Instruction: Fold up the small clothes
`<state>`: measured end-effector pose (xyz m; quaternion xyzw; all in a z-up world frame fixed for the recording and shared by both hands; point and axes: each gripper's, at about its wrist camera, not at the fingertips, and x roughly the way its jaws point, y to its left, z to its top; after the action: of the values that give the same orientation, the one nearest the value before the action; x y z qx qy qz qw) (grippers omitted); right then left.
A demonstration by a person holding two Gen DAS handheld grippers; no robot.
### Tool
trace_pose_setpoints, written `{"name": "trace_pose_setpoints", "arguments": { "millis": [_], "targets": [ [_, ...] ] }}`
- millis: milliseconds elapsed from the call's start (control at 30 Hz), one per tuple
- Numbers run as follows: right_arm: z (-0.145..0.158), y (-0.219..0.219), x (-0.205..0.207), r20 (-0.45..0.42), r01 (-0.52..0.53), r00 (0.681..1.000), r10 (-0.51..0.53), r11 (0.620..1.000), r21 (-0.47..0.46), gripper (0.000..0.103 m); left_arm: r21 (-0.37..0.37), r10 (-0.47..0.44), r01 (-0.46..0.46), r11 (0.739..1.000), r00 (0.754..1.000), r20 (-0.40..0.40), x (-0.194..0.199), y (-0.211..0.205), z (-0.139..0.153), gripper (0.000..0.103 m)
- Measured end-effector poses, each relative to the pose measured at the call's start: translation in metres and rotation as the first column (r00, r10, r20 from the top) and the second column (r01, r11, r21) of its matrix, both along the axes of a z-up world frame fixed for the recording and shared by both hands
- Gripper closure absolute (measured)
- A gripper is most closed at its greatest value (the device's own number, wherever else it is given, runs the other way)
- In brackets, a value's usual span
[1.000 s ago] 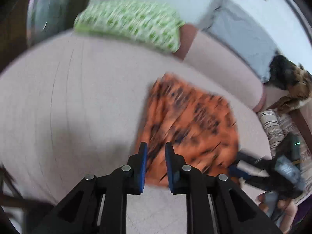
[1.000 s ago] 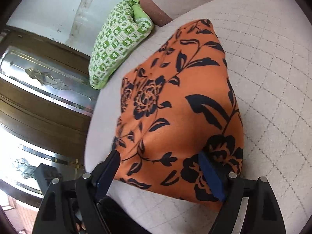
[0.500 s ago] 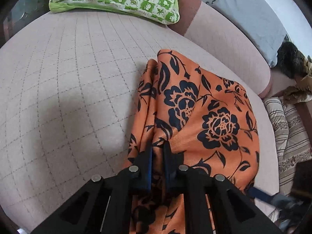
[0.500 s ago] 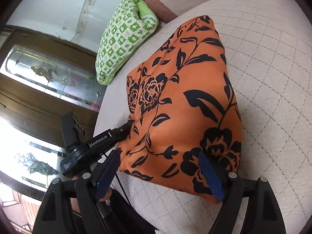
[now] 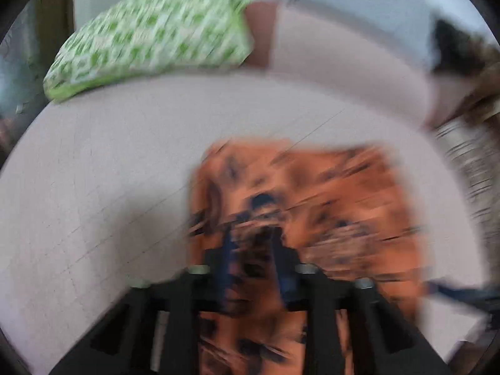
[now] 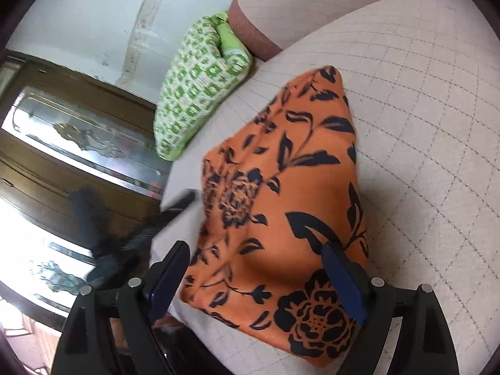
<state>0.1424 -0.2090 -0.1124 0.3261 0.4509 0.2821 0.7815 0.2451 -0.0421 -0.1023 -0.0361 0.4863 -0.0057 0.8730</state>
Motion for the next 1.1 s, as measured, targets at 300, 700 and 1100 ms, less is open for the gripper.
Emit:
{"name": "trace_pose_setpoints", "arguments": {
  "millis": [300, 700, 1100],
  "targets": [
    [-0.059, -0.007, 0.087, -0.211, 0.082, 0.975, -0.070, 0.995, 0.051, 0.049, 0.040, 0.007, -0.007, 0.999, 1.000, 0.001, 0.011, 0.011, -0.015, 0.086],
    [-0.004, -0.001, 0.021, -0.062, 0.119, 0.989, -0.135, 0.968, -0.221, 0.025, -0.090, 0.030, -0.021, 0.996, 0.994, 0.106, -0.053, 0.033, 0.027, 0.048],
    [-0.036, 0.015, -0.025, -0.158, 0.050, 0.984, -0.084, 0.977, -0.207, 0.069, -0.199, 0.025, -0.029, 0.980, 0.999, -0.025, -0.101, 0.034, -0.009, 0.074]
  ]
}}
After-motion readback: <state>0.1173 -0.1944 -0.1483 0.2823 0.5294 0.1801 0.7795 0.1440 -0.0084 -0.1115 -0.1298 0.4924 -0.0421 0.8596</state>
